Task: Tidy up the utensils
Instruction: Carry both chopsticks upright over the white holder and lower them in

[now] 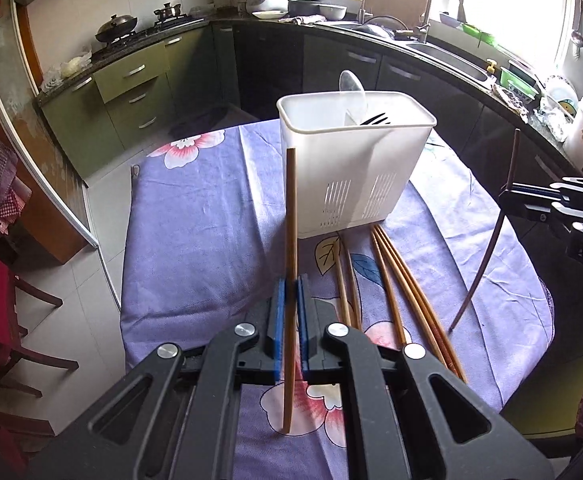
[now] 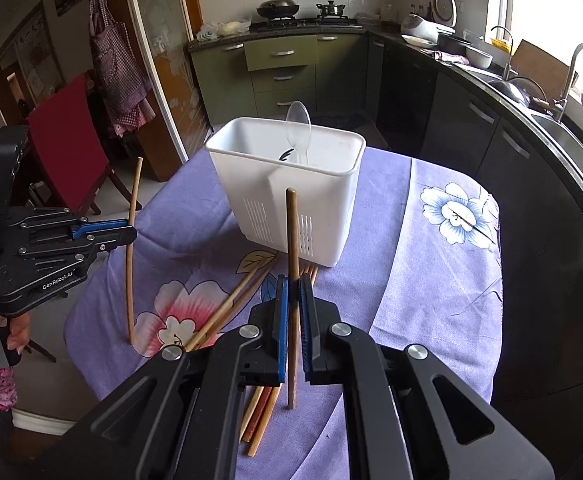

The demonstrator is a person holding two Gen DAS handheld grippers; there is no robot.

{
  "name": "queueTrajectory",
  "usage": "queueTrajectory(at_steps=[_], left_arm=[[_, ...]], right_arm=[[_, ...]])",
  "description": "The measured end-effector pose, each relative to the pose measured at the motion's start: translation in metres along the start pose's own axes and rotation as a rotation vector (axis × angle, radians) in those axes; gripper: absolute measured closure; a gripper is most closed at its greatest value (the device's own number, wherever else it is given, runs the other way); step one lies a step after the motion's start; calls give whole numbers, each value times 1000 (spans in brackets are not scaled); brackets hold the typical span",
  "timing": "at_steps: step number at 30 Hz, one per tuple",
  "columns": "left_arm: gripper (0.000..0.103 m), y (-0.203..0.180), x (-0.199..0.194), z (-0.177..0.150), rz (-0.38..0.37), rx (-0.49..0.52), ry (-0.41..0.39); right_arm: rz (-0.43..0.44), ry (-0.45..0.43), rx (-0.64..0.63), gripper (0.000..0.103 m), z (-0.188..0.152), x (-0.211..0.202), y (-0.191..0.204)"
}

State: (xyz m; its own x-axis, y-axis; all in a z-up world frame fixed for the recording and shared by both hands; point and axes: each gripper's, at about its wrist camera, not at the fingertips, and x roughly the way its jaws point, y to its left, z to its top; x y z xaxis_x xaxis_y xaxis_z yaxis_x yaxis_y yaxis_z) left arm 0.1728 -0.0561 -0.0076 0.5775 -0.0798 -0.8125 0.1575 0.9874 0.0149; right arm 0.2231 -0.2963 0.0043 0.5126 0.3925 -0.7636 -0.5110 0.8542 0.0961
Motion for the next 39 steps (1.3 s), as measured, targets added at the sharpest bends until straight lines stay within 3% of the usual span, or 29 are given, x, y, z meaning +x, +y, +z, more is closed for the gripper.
queueTrajectory(at_steps=[22,32,39], left_arm=[[97,-11,-46,25,-42,25,-85],[97,-16,-90,75,-78,38,-158],[97,-19,-135,124,-84,23,-317]], right_arm=[[21,-85,-15,97,37,-40,12],[20,-186,-4,97,90,-90,10],[4,-313,6,97,145,-133,4]])
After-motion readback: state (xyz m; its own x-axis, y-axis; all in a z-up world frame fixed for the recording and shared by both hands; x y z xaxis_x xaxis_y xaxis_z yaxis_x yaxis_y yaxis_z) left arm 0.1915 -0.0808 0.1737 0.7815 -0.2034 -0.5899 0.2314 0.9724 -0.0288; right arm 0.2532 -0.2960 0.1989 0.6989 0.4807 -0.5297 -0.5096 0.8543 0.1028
